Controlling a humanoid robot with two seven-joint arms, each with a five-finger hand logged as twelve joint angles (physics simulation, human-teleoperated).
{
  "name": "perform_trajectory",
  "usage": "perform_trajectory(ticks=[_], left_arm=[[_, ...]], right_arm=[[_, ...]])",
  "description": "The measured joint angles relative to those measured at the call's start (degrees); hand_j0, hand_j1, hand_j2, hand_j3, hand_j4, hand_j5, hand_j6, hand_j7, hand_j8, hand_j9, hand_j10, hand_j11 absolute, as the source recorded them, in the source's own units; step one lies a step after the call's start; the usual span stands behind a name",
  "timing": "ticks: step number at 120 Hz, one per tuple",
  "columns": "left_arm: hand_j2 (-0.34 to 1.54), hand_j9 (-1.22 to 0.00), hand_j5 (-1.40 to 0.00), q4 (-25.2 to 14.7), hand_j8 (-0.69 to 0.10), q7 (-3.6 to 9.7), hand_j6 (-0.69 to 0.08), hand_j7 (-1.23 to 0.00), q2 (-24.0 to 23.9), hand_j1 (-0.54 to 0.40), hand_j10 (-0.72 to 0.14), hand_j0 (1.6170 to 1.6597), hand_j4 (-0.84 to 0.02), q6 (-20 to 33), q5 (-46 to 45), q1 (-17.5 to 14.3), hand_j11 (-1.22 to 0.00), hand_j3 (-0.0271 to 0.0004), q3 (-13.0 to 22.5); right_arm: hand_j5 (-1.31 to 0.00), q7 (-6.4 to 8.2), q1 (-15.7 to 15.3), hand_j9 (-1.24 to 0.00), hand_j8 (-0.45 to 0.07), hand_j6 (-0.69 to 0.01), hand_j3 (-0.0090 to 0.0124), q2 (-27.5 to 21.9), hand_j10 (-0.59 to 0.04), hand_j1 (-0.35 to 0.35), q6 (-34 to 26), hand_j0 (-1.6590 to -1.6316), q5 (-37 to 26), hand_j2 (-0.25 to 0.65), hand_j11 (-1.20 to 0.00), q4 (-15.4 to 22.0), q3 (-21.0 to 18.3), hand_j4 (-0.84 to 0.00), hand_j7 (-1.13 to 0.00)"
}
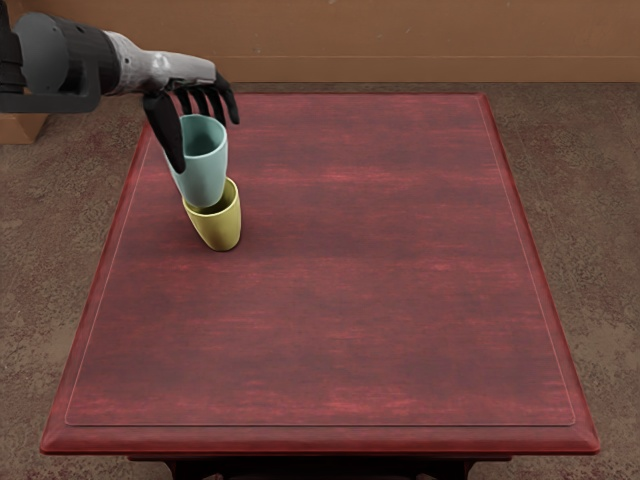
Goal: Pick up cup and place in cup with left hand
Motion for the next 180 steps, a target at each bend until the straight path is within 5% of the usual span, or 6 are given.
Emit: perform_trajectory(ticks=[96,155,180], left_arm=[[0.17,-0.53,-0.53,0.65,-0.368,0.00,-0.400,-0.53,-1.97,-0.112,-0.405,1.6580,-0.405,0.04,2.46,2.13,-0.53,0.0000,0.09],[0.03,-0.14,-0.14,0.33,-0.105,0.00,-0.108,-0.14,-2.04,0.226,-0.107,1.6580,-0.108,0.16,2.25,2.98,-0.14,0.0000,-0.18],[0.01,-0.05,-0.05,-0.10,-0.040,0.00,-0.041,-0.05,-1.87,0.305,-0.040,1.6581,-0.041,0.14,1.50,3.06,-0.05,0.0000,-0.41]], right_arm=[[-0.03,0.00,0.00,-0.03,-0.024,-0.024,0.0000,0.00,-0.024,-0.320,-0.01,-1.6581,0.00,-0.005,-0.03,0.01,-0.03,-0.024,-0.03],[-0.03,0.03,0.00,-0.03,-0.024,-0.024,0.0000,0.00,-0.024,-0.320,0.00,-1.6581,0.00,-0.005,-0.03,0.03,0.02,-0.024,-0.03],[-0.03,0.00,0.00,-0.03,-0.024,-0.024,0.0000,0.00,-0.024,-0.320,0.01,-1.6581,0.00,-0.005,-0.03,0.02,0.04,-0.024,-0.03]])
